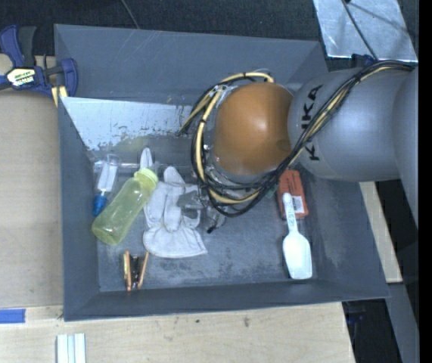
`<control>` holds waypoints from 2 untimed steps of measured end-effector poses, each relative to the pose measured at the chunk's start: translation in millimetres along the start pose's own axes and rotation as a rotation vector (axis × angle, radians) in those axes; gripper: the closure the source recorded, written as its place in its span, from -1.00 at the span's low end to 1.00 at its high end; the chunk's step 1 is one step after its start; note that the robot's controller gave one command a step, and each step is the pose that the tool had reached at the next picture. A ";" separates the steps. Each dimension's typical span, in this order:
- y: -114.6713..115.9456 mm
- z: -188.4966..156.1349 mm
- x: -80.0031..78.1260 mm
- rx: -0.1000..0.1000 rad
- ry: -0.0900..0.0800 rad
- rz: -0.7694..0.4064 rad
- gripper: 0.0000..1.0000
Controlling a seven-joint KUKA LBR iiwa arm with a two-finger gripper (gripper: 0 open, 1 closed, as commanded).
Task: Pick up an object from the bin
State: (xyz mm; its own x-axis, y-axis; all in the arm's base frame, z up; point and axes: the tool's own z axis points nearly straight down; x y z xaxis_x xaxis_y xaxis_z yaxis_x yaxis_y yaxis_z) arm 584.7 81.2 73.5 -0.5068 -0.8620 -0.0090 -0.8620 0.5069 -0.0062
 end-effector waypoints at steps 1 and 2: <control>-0.2 0.5 0.8 0.001 -0.001 -0.073 1.00; 0.2 -1.9 1.5 -0.003 0.002 -0.083 1.00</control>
Offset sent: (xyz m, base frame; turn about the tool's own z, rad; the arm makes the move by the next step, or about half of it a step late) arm 0.0000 0.0001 0.0481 0.0000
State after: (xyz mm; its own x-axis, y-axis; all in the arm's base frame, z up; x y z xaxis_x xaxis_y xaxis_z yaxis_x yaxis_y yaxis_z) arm 583.8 80.1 75.4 -0.4338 -0.9010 -0.0067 -0.9010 0.4338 -0.0040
